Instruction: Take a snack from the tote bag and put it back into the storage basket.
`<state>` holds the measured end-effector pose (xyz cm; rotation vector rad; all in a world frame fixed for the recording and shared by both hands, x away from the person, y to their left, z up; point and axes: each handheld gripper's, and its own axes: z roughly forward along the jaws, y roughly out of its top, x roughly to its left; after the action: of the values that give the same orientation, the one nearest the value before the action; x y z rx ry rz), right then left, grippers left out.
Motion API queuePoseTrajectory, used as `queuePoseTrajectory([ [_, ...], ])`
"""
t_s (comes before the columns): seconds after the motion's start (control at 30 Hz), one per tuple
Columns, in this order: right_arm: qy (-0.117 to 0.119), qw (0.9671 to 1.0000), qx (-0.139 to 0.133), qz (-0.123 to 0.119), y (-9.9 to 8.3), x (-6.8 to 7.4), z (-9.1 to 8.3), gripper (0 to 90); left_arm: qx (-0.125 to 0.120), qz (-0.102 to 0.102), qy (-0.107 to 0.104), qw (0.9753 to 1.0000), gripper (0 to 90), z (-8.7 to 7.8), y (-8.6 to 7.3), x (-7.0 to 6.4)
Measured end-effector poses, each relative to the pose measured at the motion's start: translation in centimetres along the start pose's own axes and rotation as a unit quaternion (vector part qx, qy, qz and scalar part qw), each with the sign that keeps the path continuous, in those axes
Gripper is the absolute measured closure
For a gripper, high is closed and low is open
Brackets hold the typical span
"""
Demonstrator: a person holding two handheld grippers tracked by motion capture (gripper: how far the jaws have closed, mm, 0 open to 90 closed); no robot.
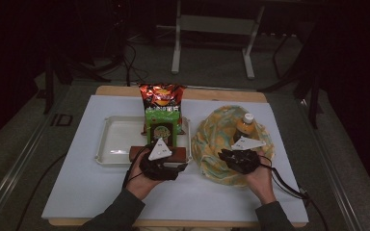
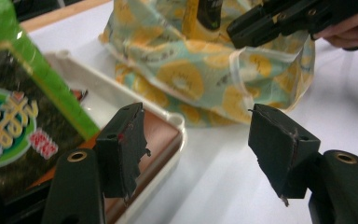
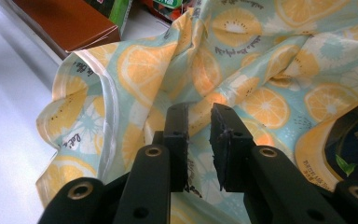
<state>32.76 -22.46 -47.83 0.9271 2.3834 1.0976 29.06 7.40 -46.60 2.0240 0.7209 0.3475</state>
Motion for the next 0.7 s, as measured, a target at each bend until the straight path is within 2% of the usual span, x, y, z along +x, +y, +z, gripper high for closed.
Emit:
queuePoseTrajectory([
  [0.53, 0.006, 0.9999, -0.006, 0.007, -0.4, -0.1, -0.5, 77.2, -0.004, 0.013, 0.005, 0.9999, 36.1, 2.2, 3.8, -0.2],
  [0.7, 0.005, 0.9999, -0.009, 0.010, -0.6, 0.0, -0.7, 77.6, -0.003, 0.003, 0.003, 1.0000, 36.4, 3.0, 4.7, -0.2],
])
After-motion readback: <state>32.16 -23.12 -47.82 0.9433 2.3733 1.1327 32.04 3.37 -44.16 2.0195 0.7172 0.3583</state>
